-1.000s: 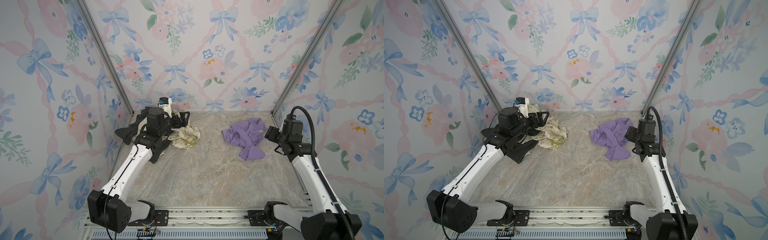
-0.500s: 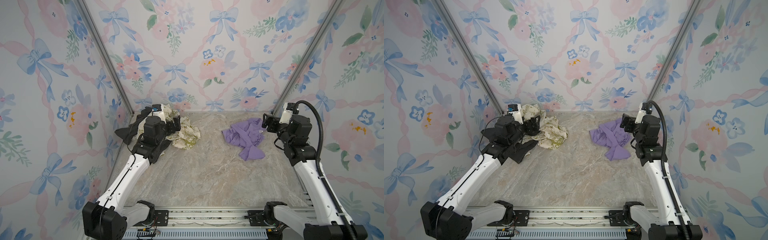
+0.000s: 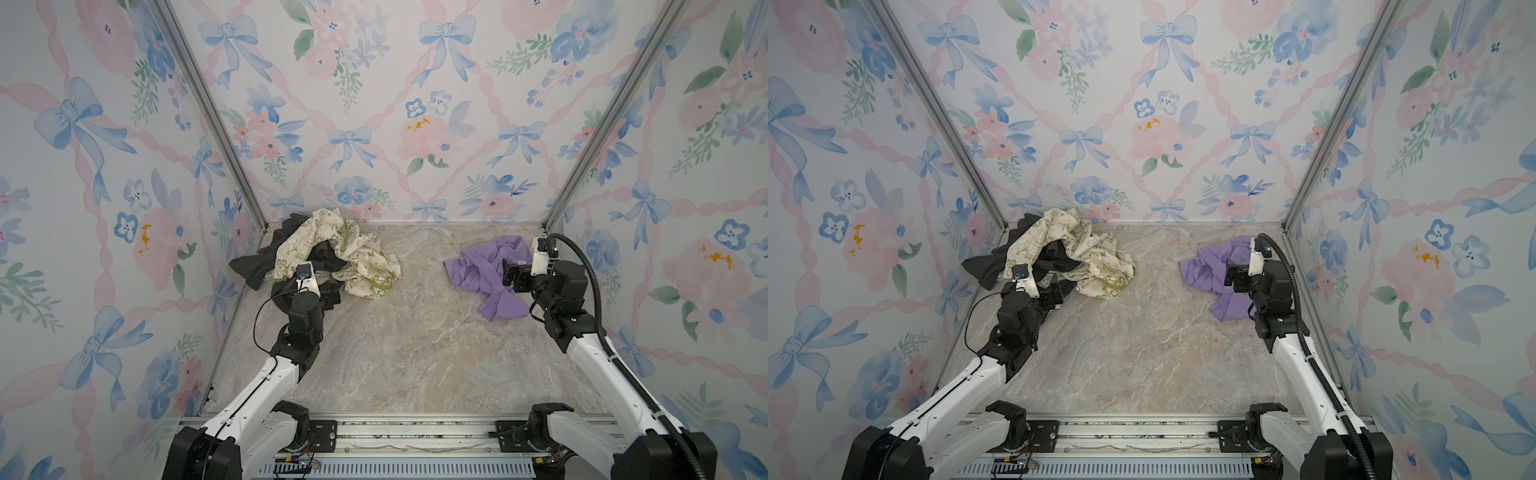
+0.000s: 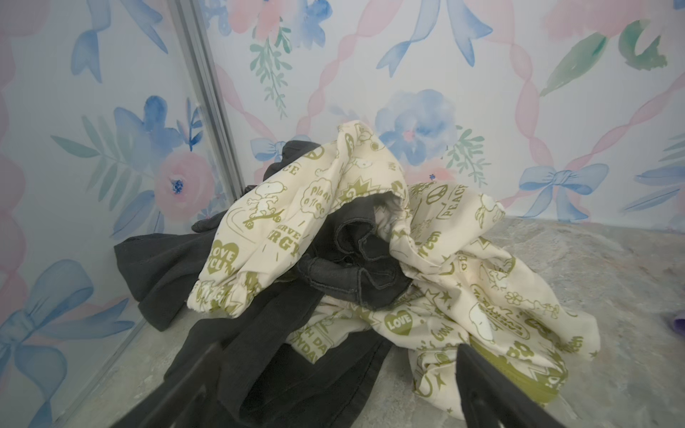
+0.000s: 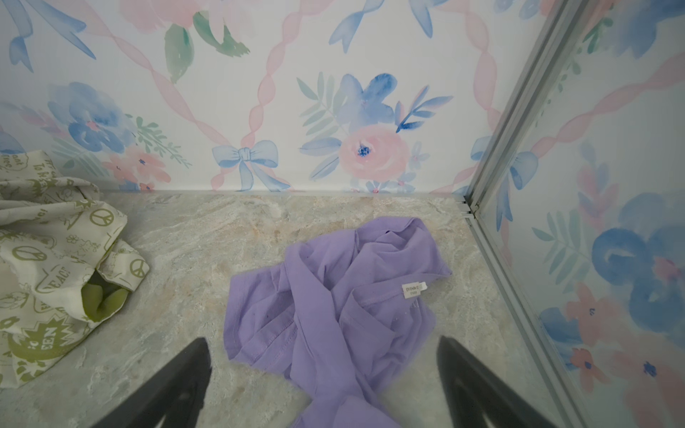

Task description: Pick out a specific cloth from the pile

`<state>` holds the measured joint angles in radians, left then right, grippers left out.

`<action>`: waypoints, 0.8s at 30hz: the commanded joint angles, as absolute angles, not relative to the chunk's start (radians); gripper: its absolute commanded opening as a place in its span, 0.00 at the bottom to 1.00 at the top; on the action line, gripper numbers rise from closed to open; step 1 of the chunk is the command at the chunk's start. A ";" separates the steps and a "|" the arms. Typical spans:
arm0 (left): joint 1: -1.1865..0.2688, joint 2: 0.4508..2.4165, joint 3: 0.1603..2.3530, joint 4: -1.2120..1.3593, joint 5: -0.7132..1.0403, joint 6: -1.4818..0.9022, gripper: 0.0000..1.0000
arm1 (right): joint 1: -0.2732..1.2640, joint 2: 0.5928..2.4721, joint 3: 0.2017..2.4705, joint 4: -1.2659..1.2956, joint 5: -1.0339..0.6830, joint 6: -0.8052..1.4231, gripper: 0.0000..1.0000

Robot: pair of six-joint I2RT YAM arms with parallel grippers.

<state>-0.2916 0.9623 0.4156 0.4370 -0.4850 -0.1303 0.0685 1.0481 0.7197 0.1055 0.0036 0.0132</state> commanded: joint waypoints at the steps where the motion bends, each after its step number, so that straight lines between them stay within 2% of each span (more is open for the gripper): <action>1: -0.278 0.985 0.348 0.620 -0.574 -0.054 0.98 | 0.077 1.088 0.634 0.267 -0.008 -0.013 0.97; 5: -0.259 1.032 0.268 0.731 -0.619 -0.045 0.98 | 0.078 1.138 0.529 0.384 0.029 0.016 0.97; 12: -0.219 1.125 0.187 0.864 -0.538 -0.070 0.98 | 0.078 1.219 0.405 0.557 0.103 0.012 0.97; 18: -0.211 1.209 0.157 0.961 -0.565 -0.102 0.98 | 0.074 1.311 0.365 0.687 0.123 0.037 0.97; 24: -0.197 1.291 0.183 1.045 -0.581 -0.134 0.98 | 0.070 1.385 0.430 0.674 0.091 -0.010 0.97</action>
<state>-0.2066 1.2594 0.1669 0.9604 -0.5625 -0.1036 0.0685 1.3586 0.3912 0.6186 0.0975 0.0128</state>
